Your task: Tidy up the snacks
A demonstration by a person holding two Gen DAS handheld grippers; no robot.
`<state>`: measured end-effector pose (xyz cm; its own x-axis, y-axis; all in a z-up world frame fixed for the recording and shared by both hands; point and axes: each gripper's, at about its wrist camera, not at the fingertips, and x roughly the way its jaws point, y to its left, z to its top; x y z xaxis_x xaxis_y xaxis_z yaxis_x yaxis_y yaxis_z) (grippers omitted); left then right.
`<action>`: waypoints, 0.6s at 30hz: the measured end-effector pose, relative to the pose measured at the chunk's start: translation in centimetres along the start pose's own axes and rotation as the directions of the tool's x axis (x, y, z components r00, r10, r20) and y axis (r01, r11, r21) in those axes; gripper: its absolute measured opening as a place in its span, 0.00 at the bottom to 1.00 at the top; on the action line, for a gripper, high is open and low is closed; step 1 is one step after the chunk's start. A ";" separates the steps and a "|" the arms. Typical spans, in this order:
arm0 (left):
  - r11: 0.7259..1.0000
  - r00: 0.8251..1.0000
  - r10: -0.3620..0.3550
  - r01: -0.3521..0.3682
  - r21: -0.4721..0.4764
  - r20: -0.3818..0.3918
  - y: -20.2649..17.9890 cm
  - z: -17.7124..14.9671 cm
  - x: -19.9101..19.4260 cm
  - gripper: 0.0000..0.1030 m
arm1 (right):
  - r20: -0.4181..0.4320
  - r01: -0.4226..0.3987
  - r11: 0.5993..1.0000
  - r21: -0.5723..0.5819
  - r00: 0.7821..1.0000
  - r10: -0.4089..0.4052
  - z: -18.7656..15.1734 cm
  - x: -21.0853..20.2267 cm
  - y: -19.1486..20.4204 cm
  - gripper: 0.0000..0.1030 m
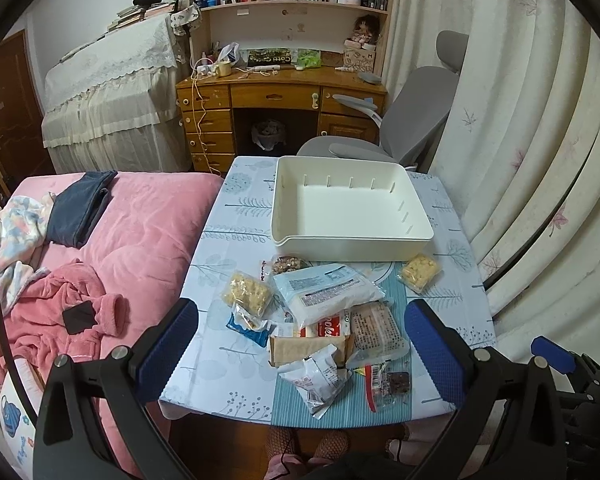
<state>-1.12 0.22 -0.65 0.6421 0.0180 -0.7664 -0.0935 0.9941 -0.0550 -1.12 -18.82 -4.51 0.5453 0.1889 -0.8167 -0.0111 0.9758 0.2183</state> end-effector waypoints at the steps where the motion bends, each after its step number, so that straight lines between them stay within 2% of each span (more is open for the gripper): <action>1: 1.000 1.000 0.003 -0.003 -0.002 0.001 0.0 0.0 -0.1 0.99 | -0.001 -0.001 1.000 -0.002 1.000 0.001 0.0 0.0 0.0 1.00; 10: 1.000 1.000 0.026 -0.026 -0.003 0.008 -0.1 0.0 -0.3 0.99 | -0.004 -0.007 1.000 -0.003 1.000 0.007 0.0 0.0 0.0 1.00; 18: 1.000 1.000 0.011 -0.010 -0.021 0.015 0.0 -0.4 -0.8 0.99 | -0.001 -0.019 1.000 0.011 1.000 0.019 -0.2 -0.2 -0.4 1.00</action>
<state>-1.88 0.22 -0.30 0.6521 0.0303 -0.7575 -0.1158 0.9915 -0.0601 -1.39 -19.27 -4.55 0.5440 0.2072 -0.8131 -0.0119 0.9708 0.2395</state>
